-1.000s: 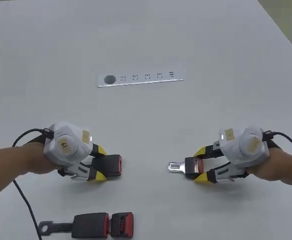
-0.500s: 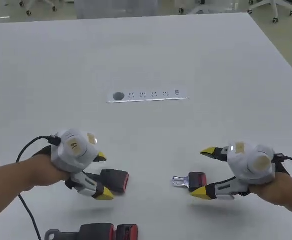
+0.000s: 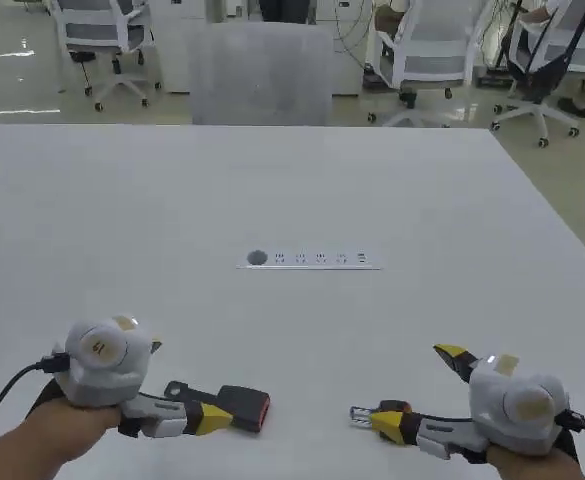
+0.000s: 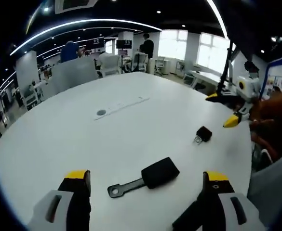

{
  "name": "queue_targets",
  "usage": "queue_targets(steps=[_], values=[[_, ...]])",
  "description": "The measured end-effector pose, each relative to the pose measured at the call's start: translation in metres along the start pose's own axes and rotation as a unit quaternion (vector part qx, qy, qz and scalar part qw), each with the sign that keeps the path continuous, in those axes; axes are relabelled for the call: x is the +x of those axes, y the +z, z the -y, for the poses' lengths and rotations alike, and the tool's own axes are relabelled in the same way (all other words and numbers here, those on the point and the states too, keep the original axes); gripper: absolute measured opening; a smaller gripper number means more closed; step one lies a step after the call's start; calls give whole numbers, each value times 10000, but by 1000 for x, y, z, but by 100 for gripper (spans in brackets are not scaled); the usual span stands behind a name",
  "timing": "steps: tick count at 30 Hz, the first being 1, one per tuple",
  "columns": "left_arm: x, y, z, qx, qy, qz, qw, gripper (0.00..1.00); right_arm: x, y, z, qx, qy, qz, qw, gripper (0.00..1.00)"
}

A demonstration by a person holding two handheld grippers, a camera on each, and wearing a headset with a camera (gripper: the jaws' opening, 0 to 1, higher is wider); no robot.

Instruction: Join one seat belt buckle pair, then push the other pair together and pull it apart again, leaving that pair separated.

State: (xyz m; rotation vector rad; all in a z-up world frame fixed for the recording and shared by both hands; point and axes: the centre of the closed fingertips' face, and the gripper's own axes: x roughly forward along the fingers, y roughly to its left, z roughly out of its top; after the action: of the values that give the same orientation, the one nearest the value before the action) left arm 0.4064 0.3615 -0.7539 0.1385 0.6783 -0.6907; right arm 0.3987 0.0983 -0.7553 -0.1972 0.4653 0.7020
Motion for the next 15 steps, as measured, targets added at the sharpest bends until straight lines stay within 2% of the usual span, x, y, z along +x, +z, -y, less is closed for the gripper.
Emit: queue_targets(steps=[5,8,11,15], values=[[-28,-7,3,-321,289,306,9986,100,-20,2,-8,378,-446,225,9980,92],[-41,-13,9,-545,337,456,9969,100,-27,1,-15,557,-655,343,9957,95],[-54,-20,18,-586,236,590,9963,100,-34,-2,-25,623,-727,372,9947,96],[-73,-21,37,-409,-119,845,9955,100,-47,0,-39,550,-709,429,9950,96]])
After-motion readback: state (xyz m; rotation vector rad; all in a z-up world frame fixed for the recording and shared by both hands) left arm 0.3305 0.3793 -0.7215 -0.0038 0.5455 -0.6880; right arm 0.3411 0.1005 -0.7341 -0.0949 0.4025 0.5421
